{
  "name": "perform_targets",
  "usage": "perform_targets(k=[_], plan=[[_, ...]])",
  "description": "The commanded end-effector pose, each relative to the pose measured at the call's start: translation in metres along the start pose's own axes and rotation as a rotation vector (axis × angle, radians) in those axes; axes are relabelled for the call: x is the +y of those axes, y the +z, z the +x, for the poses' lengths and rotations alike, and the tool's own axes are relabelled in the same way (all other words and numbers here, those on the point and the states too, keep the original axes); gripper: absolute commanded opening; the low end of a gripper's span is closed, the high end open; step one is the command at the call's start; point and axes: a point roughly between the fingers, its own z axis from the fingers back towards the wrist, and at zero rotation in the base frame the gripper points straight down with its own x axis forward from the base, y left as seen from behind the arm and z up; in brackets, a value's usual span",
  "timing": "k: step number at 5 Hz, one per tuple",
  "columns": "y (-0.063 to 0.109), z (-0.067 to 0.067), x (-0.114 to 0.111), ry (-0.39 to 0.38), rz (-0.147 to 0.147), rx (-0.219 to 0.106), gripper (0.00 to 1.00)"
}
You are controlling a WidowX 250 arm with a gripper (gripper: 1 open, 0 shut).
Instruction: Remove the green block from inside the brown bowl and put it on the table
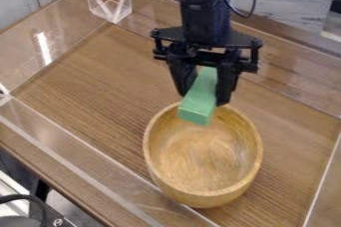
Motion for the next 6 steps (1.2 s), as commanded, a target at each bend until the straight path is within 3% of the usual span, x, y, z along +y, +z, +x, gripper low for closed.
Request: perform_targets(k=[1,2,4,6], plan=[[0.019,0.006,-0.005,0.064,-0.009,-0.069,0.0],[0.02,-0.004,-0.008,0.028,-0.007,-0.066,0.0],[0.024,0.028,0.04,0.122,-0.006,-0.09,0.0],[0.031,0.05,0.105,-0.021,-0.017,-0.091,0.0]])
